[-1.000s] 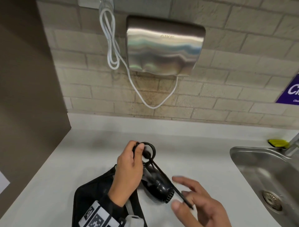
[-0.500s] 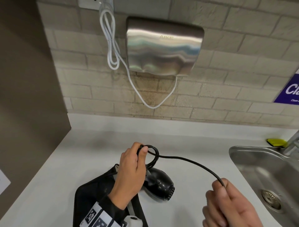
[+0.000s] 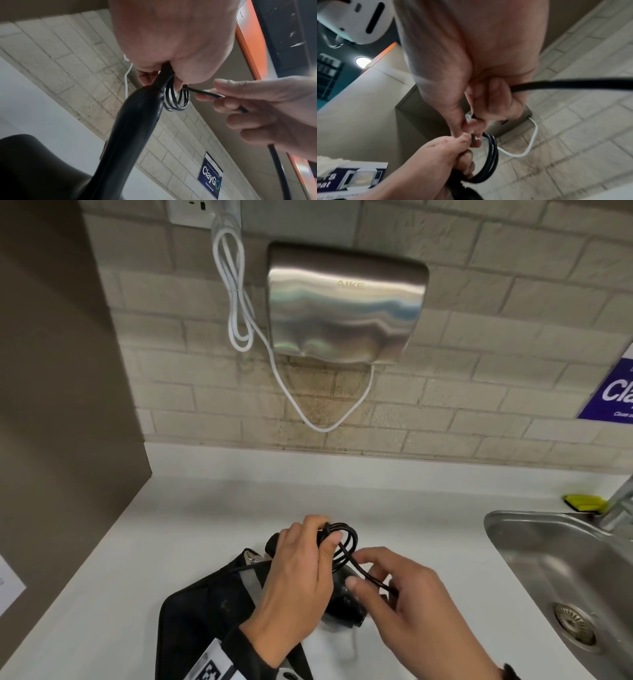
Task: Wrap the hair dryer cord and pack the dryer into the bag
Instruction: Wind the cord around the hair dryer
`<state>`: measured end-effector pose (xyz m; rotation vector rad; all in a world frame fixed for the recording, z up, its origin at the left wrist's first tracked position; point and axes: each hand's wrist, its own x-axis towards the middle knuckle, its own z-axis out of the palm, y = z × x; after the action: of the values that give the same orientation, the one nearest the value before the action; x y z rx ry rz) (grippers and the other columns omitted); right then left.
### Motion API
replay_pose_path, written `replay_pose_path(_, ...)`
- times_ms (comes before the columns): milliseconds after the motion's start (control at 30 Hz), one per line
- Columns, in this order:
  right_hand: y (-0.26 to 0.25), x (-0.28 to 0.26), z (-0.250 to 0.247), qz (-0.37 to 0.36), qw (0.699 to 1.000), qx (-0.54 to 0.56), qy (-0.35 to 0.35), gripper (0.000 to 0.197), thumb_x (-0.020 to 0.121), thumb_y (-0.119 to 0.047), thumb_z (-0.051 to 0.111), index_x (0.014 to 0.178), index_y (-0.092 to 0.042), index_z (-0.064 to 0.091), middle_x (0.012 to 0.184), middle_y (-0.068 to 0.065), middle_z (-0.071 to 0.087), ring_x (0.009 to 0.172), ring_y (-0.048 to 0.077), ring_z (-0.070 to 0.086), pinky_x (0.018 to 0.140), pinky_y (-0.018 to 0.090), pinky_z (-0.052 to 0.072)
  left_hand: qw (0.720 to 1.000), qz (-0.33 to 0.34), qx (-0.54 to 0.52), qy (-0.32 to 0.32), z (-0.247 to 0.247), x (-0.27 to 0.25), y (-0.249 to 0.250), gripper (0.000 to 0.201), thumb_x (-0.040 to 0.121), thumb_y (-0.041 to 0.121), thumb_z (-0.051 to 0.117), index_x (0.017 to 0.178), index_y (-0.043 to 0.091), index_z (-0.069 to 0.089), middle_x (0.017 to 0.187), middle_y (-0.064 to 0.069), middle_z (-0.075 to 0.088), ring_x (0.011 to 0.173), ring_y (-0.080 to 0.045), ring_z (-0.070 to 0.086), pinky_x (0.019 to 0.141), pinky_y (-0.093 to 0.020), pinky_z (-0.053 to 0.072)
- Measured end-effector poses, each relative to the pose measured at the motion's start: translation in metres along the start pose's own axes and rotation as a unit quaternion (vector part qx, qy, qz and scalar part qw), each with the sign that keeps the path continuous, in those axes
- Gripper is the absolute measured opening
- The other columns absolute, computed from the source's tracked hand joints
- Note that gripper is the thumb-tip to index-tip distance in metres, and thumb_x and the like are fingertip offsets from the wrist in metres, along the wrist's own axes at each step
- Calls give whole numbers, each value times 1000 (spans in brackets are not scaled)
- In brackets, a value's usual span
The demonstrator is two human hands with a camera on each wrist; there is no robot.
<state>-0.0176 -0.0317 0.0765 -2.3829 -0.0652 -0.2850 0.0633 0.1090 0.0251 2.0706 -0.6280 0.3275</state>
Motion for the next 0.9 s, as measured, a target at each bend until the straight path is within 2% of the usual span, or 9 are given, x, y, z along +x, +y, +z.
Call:
replay_pose_path(67, -1, 5, -3, -47, 994, -94, 17, 9, 89, -42, 54, 93, -38, 61, 75, -18, 63, 64, -5, 52, 54, 9, 35, 1000, -1, -9, -11, -4, 0, -1, 43, 91, 58, 18, 123, 38, 39, 103, 14, 55, 99, -5, 45, 80, -17, 40)
replay_pose_path(167, -5, 10, -15, -90, 986, -139, 19, 13, 94, -42, 47, 90, -37, 59, 82, -17, 60, 67, -3, 50, 59, 11, 40, 999, 34, 15, -34, -8, -2, -1, 29, 96, 54, 18, 113, 43, 39, 95, 8, 55, 95, -7, 44, 80, -21, 41)
replay_pose_path(267, -5, 17, -29, -118, 986, -115, 11, 20, 96, -43, 42, 87, -36, 58, 81, -12, 58, 70, 6, 53, 62, 17, 42, 993, 77, 55, -64, -11, -2, -3, 29, 98, 53, 16, 107, 40, 41, 85, 12, 46, 93, -2, 39, 75, -19, 37)
replay_pose_path(367, -5, 25, -35, -126, 991, -46, 6, 20, 96, -43, 46, 83, -37, 60, 79, -10, 59, 71, 12, 55, 61, 14, 39, 988, 106, 62, -89, -14, -1, -3, 34, 96, 59, 14, 106, 40, 40, 82, 22, 36, 100, 1, 36, 73, -14, 33)
replay_pose_path(467, -5, 31, -33, -120, 992, 45, -3, 20, 91, -39, 50, 79, -31, 65, 76, -6, 62, 67, 10, 55, 61, 11, 38, 985, 130, 61, -96, -15, -2, -2, 37, 92, 68, 18, 104, 42, 41, 80, 28, 31, 99, 4, 35, 71, -12, 33)
replay_pose_path(600, -2, 38, -21, -79, 983, 164, -13, 19, 89, -32, 57, 80, -21, 70, 69, -12, 64, 60, 3, 52, 59, 10, 39, 987, 139, 36, -74, -13, -2, -1, 29, 93, 66, 31, 90, 38, 41, 74, 26, 29, 88, 9, 34, 76, -7, 32)
replay_pose_path(733, 5, 41, -2, -36, 960, 272, 47, 19, 84, -28, 60, 84, -14, 72, 63, -14, 63, 53, -1, 51, 54, 8, 39, 993, 109, -7, -49, -11, -4, -2, 34, 94, 65, 30, 87, 35, 44, 76, 21, 33, 85, 2, 37, 74, -8, 31)
replay_pose_path(800, 10, 39, 10, -29, 952, 295, 77, 12, 86, -25, 61, 87, -16, 70, 65, -9, 61, 55, 0, 49, 53, 13, 39, 994, 95, -21, -41, -11, -4, -3, 36, 93, 66, 30, 88, 34, 46, 77, 21, 35, 85, -1, 40, 74, -10, 32)
replay_pose_path(900, 18, 32, 25, -12, 948, 309, 73, 10, 93, -28, 58, 91, -21, 66, 74, -1, 62, 62, 10, 51, 56, 25, 40, 995, 86, -34, -37, -10, -6, -5, 37, 93, 68, 29, 89, 36, 47, 77, 21, 37, 86, -4, 41, 73, -11, 32)
